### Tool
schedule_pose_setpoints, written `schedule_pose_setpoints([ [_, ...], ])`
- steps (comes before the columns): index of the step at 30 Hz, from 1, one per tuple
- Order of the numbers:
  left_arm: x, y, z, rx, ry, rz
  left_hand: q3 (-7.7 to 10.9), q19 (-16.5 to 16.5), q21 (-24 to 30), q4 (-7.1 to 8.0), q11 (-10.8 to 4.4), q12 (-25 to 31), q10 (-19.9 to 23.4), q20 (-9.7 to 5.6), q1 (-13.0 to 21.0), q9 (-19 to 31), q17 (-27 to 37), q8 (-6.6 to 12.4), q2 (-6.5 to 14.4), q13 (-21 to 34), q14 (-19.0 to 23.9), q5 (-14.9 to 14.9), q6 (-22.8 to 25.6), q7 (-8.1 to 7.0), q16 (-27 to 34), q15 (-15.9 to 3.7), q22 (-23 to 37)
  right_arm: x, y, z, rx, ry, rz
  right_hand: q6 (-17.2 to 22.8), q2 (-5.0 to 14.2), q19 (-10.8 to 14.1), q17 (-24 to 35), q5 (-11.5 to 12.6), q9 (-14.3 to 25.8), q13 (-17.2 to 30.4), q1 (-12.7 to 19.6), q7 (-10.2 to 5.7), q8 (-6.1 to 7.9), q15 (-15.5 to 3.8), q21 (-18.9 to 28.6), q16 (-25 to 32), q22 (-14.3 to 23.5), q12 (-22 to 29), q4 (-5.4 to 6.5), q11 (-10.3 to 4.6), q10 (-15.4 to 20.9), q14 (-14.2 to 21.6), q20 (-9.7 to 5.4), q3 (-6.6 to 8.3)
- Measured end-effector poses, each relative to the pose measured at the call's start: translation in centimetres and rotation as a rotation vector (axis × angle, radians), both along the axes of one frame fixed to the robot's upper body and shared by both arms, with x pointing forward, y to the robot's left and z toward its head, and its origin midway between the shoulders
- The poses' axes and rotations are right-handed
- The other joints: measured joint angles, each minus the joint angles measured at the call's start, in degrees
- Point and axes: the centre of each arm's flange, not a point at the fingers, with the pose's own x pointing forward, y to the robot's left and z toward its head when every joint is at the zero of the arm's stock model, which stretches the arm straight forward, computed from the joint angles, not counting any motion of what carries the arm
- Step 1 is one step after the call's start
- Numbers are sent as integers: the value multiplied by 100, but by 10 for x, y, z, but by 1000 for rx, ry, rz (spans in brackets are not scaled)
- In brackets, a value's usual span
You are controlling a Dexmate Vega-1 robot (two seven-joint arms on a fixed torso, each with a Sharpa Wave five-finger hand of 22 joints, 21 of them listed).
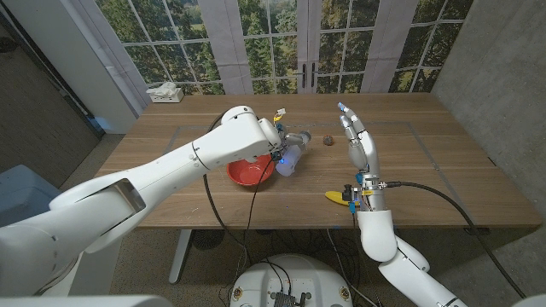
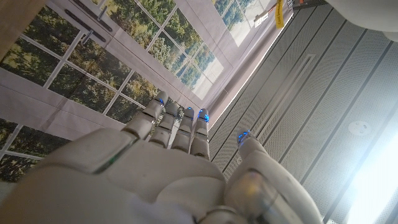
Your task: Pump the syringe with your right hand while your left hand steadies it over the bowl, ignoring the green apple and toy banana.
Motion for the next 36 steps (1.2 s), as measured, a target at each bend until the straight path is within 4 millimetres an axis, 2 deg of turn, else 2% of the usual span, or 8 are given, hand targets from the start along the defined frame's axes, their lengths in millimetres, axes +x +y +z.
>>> schedule_pose_setpoints([
  [4,3,-4,2,12,-2,2,0,-90,94,0,-150,-1,147,14,172,-99,1,-259,-172,0,-31,-1,197,-133,0,-31,-3,-1,1,0,-3,-3,5,0,0,0,0,0,0,0,0,0,0,30,0,0,0,0,0,0,0,30,0,0],
  [7,6,-5,-1,34,30,7,0,-157,135,0,-209,-32,206,50,265,-175,-12,-437,-265,0,-41,29,266,-143,-22,-41,-15,0,-2,0,1,-3,1,0,0,0,0,0,0,0,0,0,0,30,0,0,0,0,0,0,0,30,0,0],
  [14,10,-9,-2,64,53,10,1,-330,178,1,-209,-149,206,99,335,-333,-96,-799,-335,-13,-42,46,209,-45,-201,-41,-72,0,-3,1,-1,-11,-5,0,0,0,0,0,0,0,0,0,0,30,0,0,0,0,0,0,0,30,0,0],
  [20,17,-13,-1,116,88,15,1,-343,212,1,-204,-192,200,88,358,-410,-97,-995,-358,-15,-55,47,117,63,-211,-55,-97,0,-3,1,-7,-17,-8,-1,0,22,0,0,0,0,0,0,0,28,0,0,0,0,-16,19,21,32,22,-16],
  [22,19,-14,0,127,94,19,2,-397,213,2,-139,-193,134,107,356,-435,-119,-1077,-356,-16,-61,47,72,108,-264,-60,-102,0,-3,1,-9,-20,-8,0,0,41,0,0,0,0,0,0,0,7,0,0,0,0,-24,0,41,52,42,-24],
  [24,20,-15,-2,135,116,16,70,-402,213,56,-72,-193,66,112,295,-473,-140,-1156,-295,-18,-62,47,47,133,-288,-59,-123,1,-3,2,-12,-24,-10,-1,0,41,0,0,0,0,0,0,0,-2,0,0,0,0,-23,0,41,61,42,-23],
  [30,24,-16,-4,157,150,18,90,-402,212,58,48,-203,-115,112,-8,-573,-201,-1408,8,-46,-65,45,26,153,-410,-57,-159,2,-3,2,-18,-30,-14,0,0,64,0,0,0,0,0,0,0,30,0,44,0,0,-23,31,72,92,19,-23],
  [36,26,-15,-5,163,168,18,90,-401,125,58,157,-203,-226,112,-97,-646,-224,-1576,98,-68,-65,44,5,173,-480,-57,-191,2,-2,3,-23,-39,-17,43,0,104,0,0,0,0,0,1,0,-3,0,44,0,0,-48,-2,105,125,20,2],
])
